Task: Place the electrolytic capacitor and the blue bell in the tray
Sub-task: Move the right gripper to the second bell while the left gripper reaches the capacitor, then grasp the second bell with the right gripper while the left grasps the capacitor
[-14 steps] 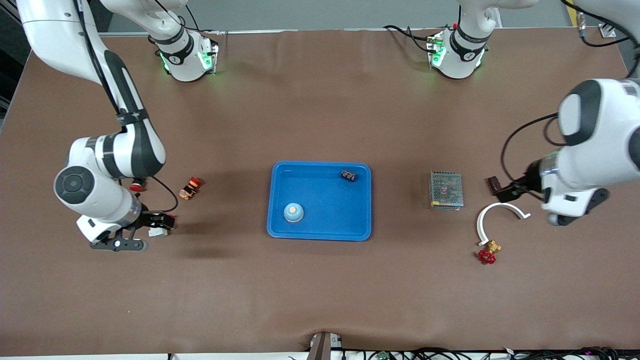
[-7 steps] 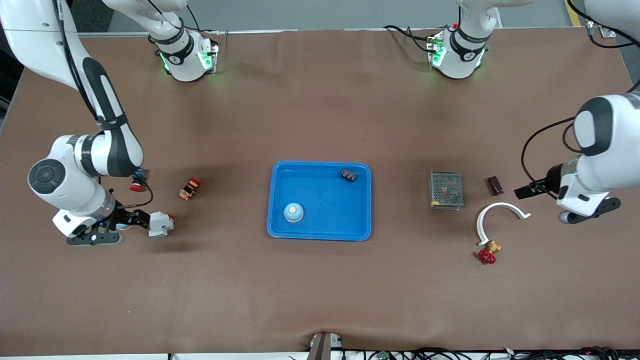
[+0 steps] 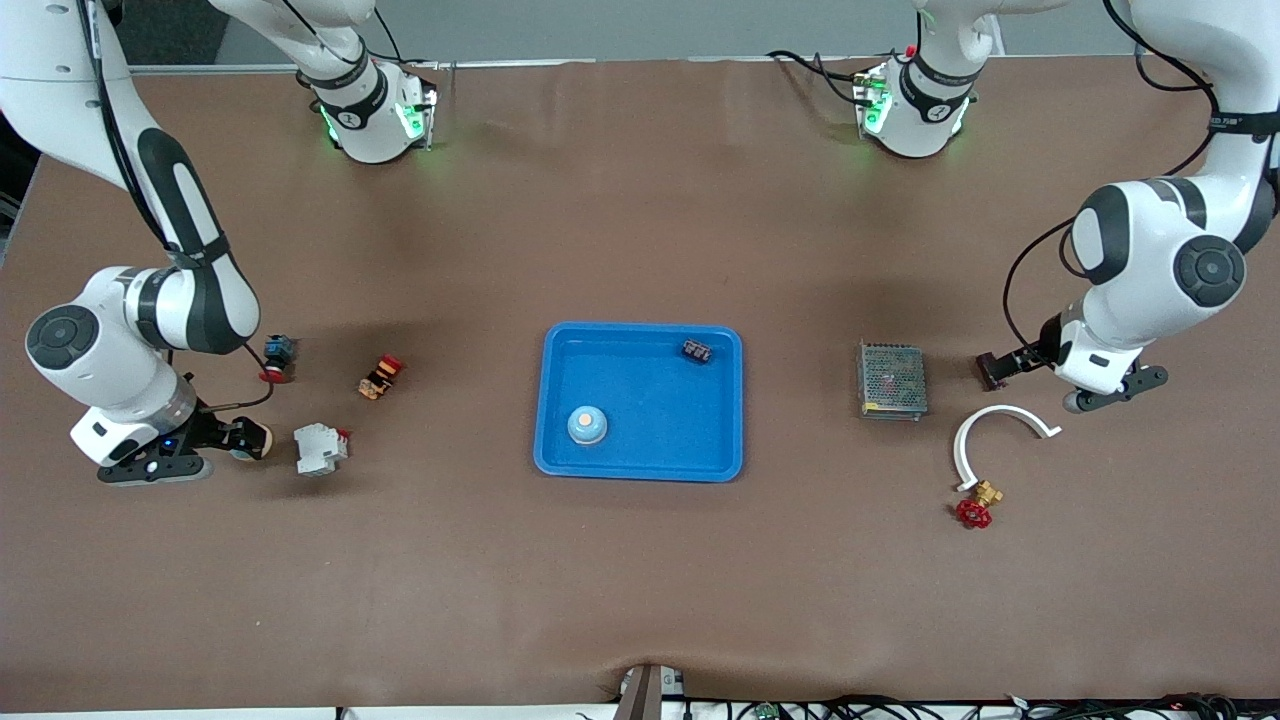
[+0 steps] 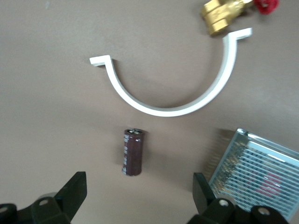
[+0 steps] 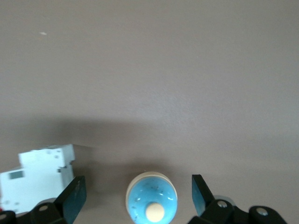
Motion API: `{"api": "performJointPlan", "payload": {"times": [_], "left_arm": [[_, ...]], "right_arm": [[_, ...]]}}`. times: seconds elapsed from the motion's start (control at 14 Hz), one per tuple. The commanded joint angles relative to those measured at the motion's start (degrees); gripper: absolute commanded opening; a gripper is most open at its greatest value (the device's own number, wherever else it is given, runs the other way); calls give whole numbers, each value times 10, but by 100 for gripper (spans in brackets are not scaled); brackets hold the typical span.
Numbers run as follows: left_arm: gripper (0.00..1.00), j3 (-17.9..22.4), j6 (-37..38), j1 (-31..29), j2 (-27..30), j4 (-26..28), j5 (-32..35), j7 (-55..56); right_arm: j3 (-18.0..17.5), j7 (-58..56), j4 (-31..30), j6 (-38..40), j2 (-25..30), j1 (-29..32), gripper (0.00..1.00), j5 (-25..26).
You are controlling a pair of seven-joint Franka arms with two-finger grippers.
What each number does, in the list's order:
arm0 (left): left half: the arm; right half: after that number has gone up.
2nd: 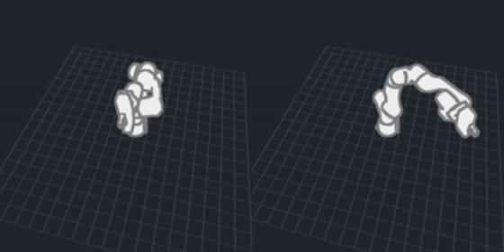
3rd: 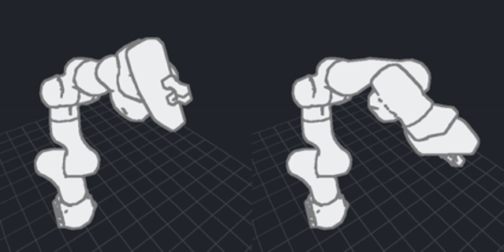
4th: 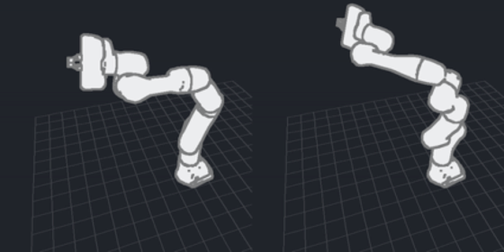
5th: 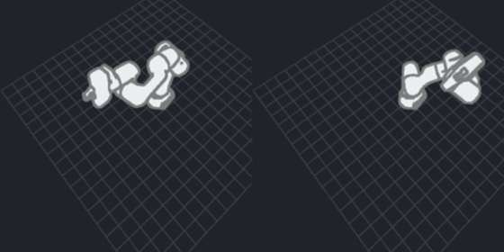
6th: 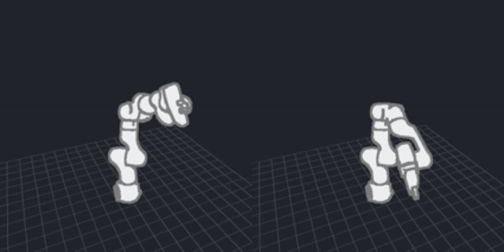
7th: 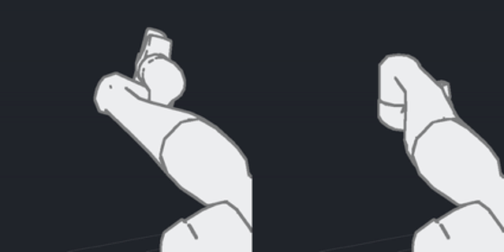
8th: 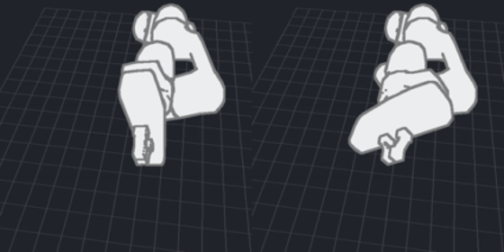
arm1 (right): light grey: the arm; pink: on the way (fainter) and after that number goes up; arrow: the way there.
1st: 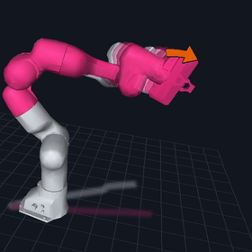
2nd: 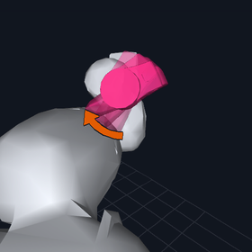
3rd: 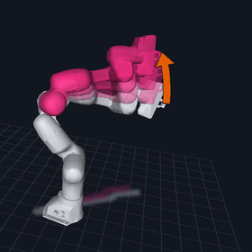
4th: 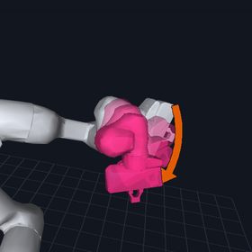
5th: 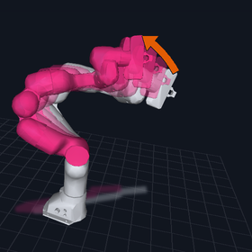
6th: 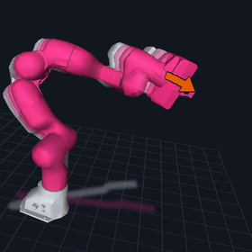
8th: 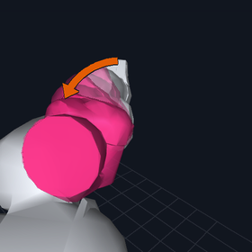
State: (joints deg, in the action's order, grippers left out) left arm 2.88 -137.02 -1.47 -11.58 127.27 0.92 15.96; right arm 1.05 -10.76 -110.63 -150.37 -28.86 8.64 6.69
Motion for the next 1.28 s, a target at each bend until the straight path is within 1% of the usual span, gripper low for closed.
{"api": "performJointPlan", "payload": {"times": [0.0,0.29,0.5,0.71,0.86,1.21], "left_arm": [[100,-4,-47,-12,16,44,15,-5],[100,-4,-106,-20,-13,62,21,-5],[100,-4,-158,-20,-45,73,21,-4],[100,-5,-195,-24,-82,69,21,4],[100,-5,-197,-24,-92,65,21,3],[100,-6,-197,-22,-96,64,21,8]], "right_arm": [[-13,-4,-3,-10,-15,25,100,12],[-15,1,-4,-9,-37,35,100,2],[-17,2,-10,-3,-41,33,100,-22],[-17,2,-10,-5,-50,35,100,-26],[-17,1,-9,-5,-54,34,100,-26],[-17,1,-6,-10,-64,34,100,-26]]}}
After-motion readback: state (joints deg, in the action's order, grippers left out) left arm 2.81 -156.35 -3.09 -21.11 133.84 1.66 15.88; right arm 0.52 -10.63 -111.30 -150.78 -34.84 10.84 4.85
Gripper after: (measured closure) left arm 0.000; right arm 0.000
